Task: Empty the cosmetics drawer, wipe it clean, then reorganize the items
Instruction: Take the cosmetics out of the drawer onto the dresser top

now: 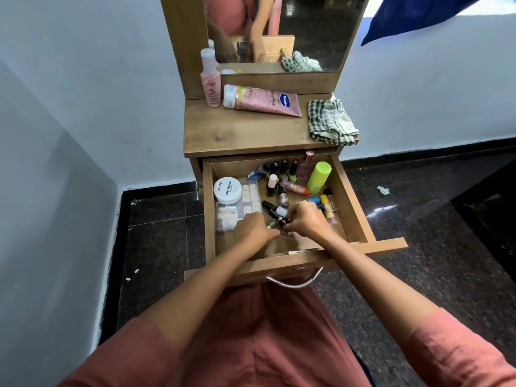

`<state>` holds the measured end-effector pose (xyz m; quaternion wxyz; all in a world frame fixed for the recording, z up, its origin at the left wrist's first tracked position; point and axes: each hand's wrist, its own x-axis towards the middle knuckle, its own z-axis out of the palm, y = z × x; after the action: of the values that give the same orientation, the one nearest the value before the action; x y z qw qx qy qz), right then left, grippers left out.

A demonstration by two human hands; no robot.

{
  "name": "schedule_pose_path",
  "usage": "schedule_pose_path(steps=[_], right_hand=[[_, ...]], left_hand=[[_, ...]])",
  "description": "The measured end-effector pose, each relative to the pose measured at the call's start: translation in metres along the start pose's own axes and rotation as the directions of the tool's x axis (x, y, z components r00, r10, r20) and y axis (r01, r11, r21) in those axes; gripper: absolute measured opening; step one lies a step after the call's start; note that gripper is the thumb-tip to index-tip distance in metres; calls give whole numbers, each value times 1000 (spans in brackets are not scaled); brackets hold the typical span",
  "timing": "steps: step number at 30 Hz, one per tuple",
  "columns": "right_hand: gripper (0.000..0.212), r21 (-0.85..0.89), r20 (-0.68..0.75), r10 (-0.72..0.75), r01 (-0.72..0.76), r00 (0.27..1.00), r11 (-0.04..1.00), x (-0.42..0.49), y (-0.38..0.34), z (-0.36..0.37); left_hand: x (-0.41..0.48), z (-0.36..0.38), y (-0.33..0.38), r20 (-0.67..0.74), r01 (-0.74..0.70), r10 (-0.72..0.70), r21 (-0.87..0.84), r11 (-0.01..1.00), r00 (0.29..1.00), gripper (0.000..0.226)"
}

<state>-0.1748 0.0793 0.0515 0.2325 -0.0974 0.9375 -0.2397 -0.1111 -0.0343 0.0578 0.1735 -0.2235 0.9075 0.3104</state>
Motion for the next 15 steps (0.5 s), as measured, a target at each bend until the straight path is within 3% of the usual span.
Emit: schedule_pose_path(steps=[5, 9, 15], right_hand=[[27, 255, 17, -33, 27, 999, 967, -3, 3, -16], [30, 464, -25, -85, 87, 996, 882, -4, -4, -30], [35, 531, -165, -160, 224, 973, 817, 10, -36, -52]], left_hand=[[1, -21, -5, -48, -97, 90, -146, 985, 995, 19], [0, -44, -1, -159, -214, 179, -239, 947, 971, 31], [8, -84, 10, -291, -324, 223, -368, 871, 930, 29]])
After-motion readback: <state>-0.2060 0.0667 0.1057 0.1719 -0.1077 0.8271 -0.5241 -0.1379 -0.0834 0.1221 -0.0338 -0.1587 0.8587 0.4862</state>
